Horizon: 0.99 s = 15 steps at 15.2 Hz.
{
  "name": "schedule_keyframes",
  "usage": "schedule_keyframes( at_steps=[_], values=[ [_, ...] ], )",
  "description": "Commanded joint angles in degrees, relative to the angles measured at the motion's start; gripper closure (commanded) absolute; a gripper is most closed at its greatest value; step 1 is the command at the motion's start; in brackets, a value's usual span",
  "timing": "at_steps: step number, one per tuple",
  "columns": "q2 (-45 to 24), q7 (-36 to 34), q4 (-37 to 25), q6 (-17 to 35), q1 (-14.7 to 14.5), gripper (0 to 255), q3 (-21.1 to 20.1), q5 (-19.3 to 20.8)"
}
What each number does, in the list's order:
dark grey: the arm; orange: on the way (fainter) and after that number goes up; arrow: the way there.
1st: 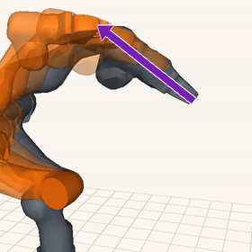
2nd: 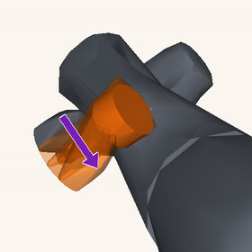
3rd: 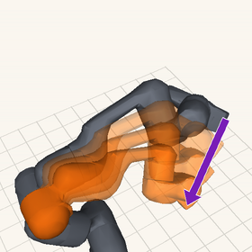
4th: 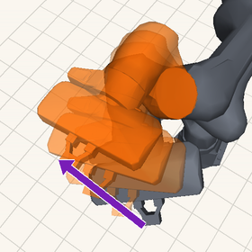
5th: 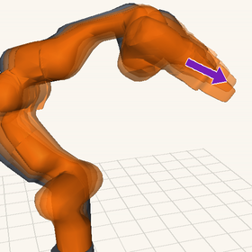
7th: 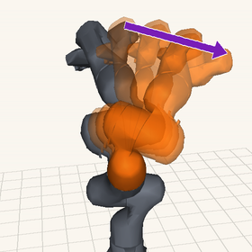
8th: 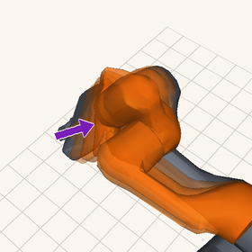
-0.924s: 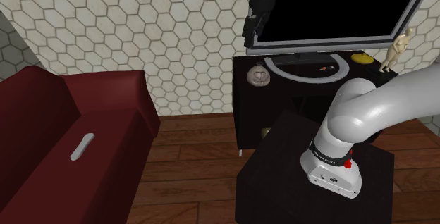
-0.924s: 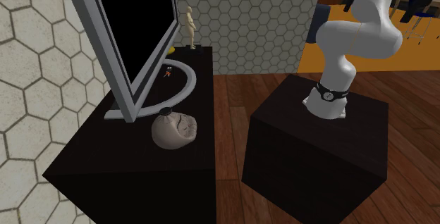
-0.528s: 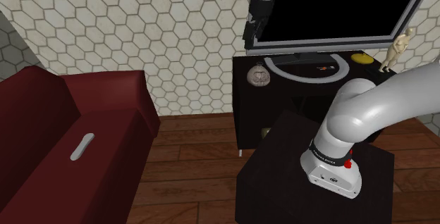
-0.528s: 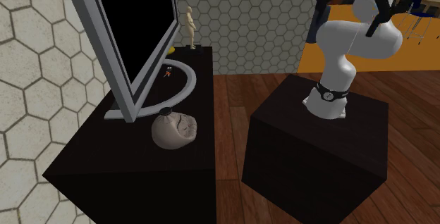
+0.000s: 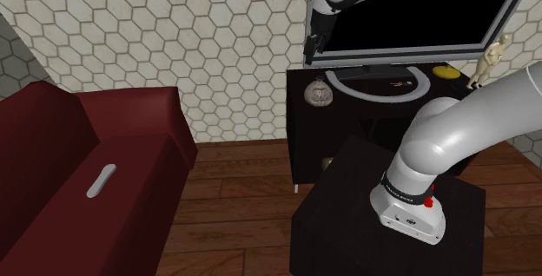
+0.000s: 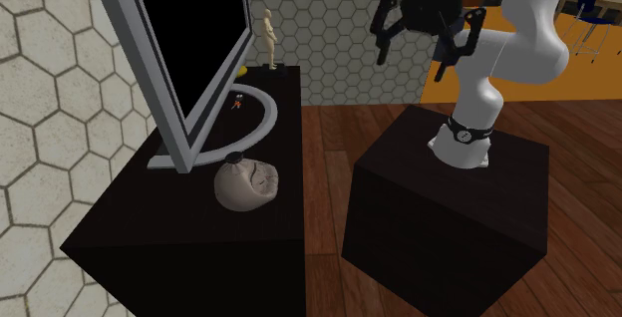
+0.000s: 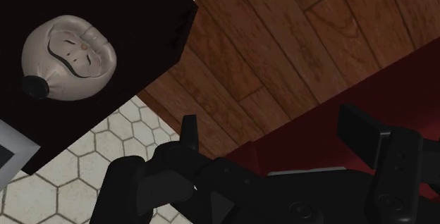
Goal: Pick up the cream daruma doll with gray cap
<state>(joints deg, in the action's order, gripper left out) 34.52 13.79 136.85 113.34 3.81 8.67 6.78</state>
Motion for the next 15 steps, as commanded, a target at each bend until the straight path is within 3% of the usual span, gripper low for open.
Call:
schedule_keyframes(
  at_steps=[1, 8, 15],
  values=[
    [-3.1, 1.9, -0.4, 2.8, 0.5, 0, 2.0, 0.3],
    [-14.3, 9.2, -3.3, 11.1, 1.6, 0, 9.1, -0.6],
    [-27.9, 18.7, -9.6, 17.5, 2.1, 0, 15.6, -6.4]
  ],
)
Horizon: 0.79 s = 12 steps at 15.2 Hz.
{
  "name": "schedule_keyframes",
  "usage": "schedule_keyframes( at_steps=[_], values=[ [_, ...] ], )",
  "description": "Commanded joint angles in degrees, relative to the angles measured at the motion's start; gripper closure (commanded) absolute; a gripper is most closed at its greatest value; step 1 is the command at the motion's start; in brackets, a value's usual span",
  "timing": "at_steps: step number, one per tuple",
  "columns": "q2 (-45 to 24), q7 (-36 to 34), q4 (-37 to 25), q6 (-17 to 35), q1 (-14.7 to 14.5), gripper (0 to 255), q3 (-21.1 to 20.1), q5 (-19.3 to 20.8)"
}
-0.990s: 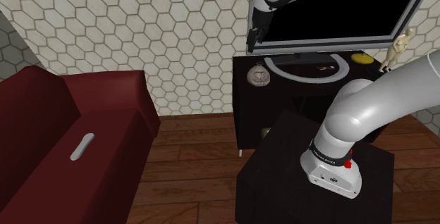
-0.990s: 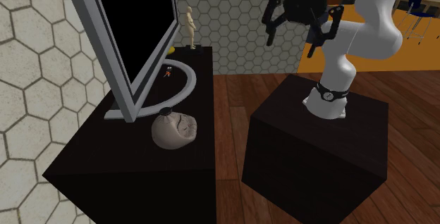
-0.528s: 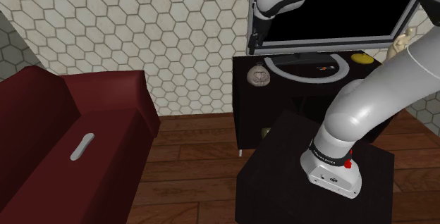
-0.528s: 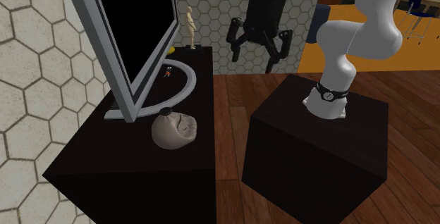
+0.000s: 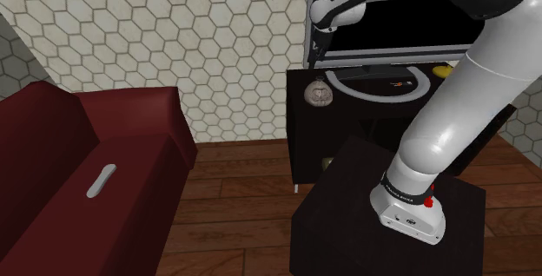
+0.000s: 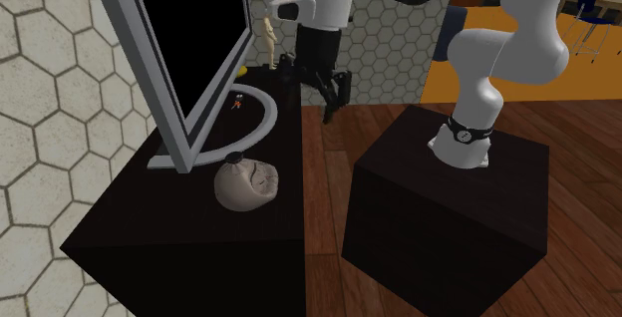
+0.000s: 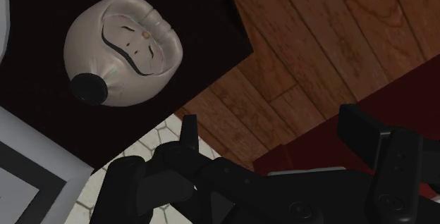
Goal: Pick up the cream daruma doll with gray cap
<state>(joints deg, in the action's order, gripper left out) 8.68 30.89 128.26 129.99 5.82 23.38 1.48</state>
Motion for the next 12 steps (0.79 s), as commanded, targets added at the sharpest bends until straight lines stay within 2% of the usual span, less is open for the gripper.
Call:
schedule_keyframes(
  at_steps=[1, 6, 12],
  values=[
    [-4.1, 3.1, -2.2, 1.5, 0.3, 0, 1.6, -2.4],
    [-15.2, 11.3, -9.2, 3.7, 2.4, 0, 3.8, -10.2],
    [-28.7, 19.5, -20.1, 3.5, 8.1, 0, 3.0, -19.0]
  ],
)
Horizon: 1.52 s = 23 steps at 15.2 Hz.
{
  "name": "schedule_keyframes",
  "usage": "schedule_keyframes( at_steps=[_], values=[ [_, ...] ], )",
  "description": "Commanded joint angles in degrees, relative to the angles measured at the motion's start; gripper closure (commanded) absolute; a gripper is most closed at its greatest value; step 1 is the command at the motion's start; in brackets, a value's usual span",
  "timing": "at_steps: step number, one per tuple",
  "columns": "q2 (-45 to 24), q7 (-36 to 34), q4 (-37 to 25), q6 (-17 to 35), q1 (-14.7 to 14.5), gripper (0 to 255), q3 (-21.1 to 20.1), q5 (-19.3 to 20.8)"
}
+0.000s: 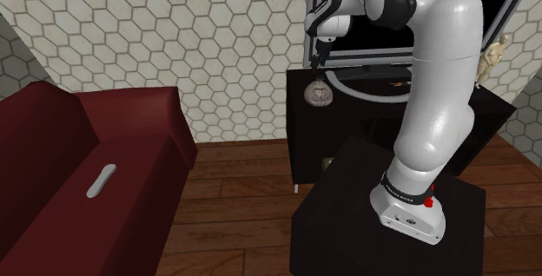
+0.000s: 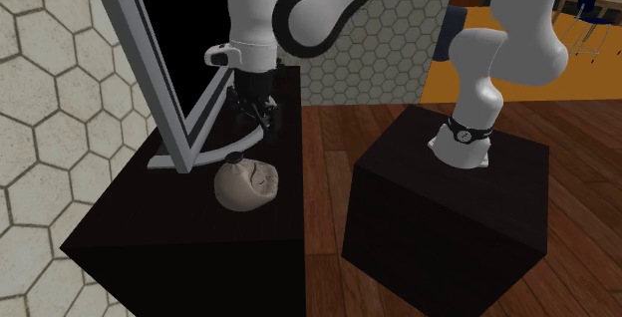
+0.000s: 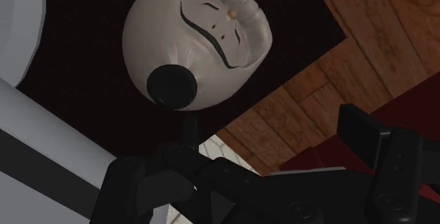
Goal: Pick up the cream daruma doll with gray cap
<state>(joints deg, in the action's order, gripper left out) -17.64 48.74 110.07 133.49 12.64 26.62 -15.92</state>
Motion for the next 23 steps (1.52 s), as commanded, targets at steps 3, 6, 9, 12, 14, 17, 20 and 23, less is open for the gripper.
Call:
schedule_keyframes(
  at_steps=[3, 6, 9, 12, 14, 17, 20, 23],
  values=[
    [-9.1, 4.4, -8.4, -0.9, 4.8, 0, -1.4, -4.8],
    [-15.3, 6.1, -15.1, -2.1, 8.1, 0, -2.5, -7.0],
    [-16.5, 6.7, -14.7, -0.5, 8.4, 0, -3.1, -7.7],
    [-17.8, 7.3, -14.4, 1.0, 8.7, 0, -3.6, -8.5],
    [-18.5, 7.6, -14.3, 1.8, 8.9, 0, -3.9, -8.9],
    [-18.4, 7.7, -14.2, 1.8, 9.0, 255, -3.9, -8.9],
    [-18.4, 7.7, -14.2, 1.8, 9.0, 255, -3.9, -8.9],
    [-18.4, 7.6, -14.2, 1.8, 8.9, 255, -3.9, -8.9]
  ],
)
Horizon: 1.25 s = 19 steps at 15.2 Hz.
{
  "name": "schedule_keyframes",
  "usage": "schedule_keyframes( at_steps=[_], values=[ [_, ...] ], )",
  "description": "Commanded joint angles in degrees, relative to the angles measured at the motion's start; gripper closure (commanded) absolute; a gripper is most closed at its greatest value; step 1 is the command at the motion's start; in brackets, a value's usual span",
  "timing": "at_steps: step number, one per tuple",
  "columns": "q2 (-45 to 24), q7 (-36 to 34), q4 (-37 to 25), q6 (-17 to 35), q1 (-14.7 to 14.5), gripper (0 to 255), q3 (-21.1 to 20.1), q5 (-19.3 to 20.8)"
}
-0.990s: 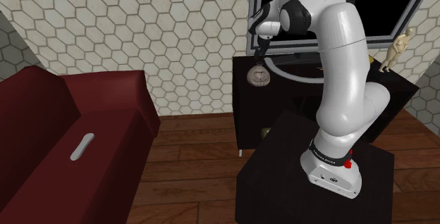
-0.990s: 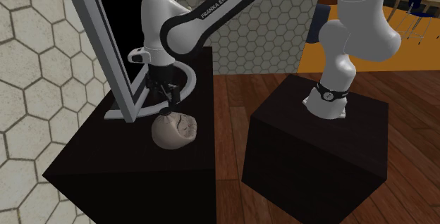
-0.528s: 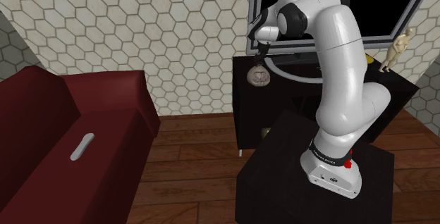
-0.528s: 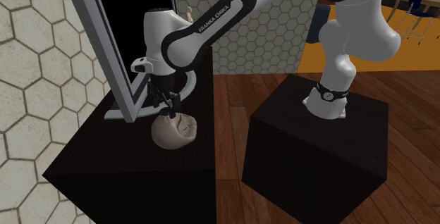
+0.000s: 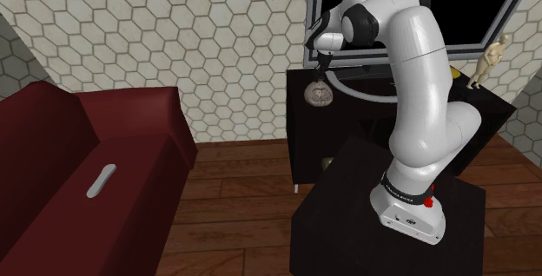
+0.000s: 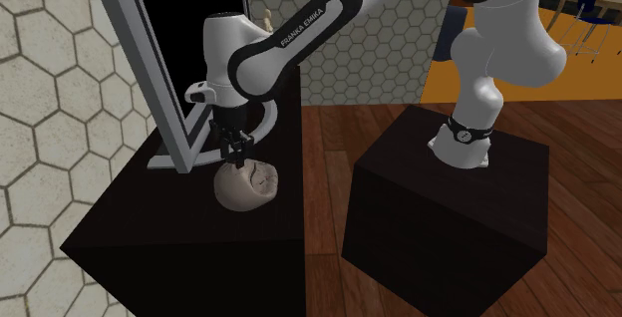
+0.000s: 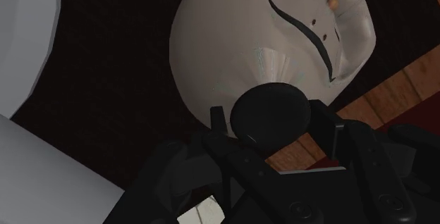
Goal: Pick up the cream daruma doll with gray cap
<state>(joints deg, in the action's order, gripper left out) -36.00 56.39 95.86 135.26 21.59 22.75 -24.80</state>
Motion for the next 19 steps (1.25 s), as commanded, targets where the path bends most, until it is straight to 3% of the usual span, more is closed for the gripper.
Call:
schedule_keyframes(
  at_steps=[1, 19],
  values=[
    [0.0, 0.0, 0.0, 0.0, 0.0, 255, 0.0, 0.0],
    [5.9, -2.9, -2.5, -8.1, -1.5, 255, 2.5, 3.7]
  ],
)
